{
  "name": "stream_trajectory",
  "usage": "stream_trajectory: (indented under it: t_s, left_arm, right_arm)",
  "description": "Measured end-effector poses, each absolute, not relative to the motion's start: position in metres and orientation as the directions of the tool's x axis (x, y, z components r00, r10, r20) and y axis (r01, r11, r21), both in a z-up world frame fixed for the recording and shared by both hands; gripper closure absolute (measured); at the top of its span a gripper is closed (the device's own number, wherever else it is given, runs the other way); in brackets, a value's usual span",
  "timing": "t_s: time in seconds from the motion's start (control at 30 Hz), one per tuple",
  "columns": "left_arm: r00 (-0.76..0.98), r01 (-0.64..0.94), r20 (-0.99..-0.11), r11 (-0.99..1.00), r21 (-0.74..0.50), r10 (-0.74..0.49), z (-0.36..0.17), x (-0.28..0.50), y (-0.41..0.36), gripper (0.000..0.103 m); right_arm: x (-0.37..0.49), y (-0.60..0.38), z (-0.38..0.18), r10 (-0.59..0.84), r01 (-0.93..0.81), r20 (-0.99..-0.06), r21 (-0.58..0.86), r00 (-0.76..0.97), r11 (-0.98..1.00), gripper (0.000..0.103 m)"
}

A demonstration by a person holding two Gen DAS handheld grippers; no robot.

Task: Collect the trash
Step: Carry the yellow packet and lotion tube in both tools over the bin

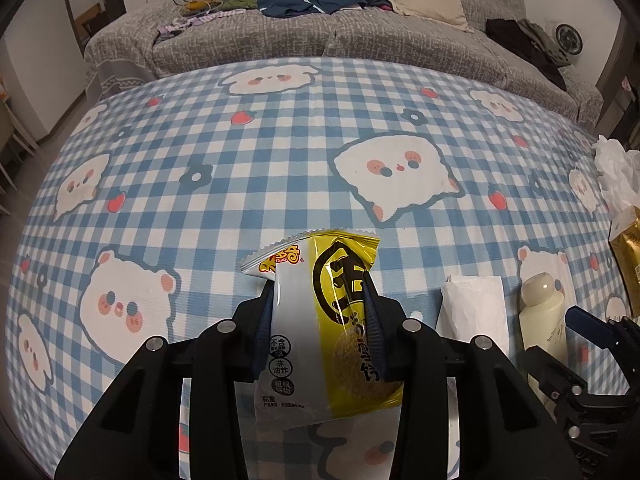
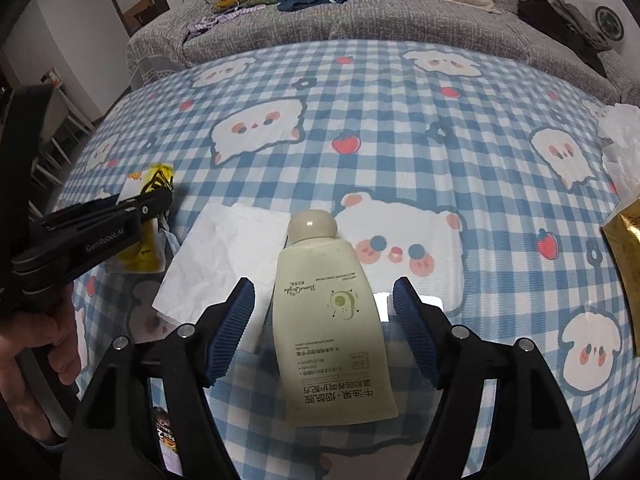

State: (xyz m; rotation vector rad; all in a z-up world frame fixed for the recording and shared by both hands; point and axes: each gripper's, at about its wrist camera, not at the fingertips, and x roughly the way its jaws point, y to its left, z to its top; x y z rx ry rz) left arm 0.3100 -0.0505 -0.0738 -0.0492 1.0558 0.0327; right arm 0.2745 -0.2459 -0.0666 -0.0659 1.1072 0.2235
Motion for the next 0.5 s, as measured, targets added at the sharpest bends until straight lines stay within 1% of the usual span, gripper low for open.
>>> stream_trajectory:
  t_s: [0.07,0.17,0.5]
  left_arm:
    - [0.491,-0.047,-0.871,0.999,-0.025,0.001,-0.0746,0.3096,-0.0502,0.065]
    - [0.49,-0.046,-0.872,0.999,-0.027,-0.001,-0.0744,0.3091,-0.0489,0.065]
    - [0.486,-0.043,-0.874,0.999,-0.028,-0.003,-0.0717,0.3062,-0.0482,0.065]
  right_arm:
    - [0.2767,-0.2429,-0.0726,0.125,-0.208,-0.896,0.038,0.425,0.977,0.034]
    - [0.2788,-0.2414,-0.0744,0.116,-0.204,-0.897,0.03,0.426,0.978,0.049]
    - [0.277,-0.2452,-0.0705,0.141,-0.191,-0.888,0.061,0.438,0.98,0.05]
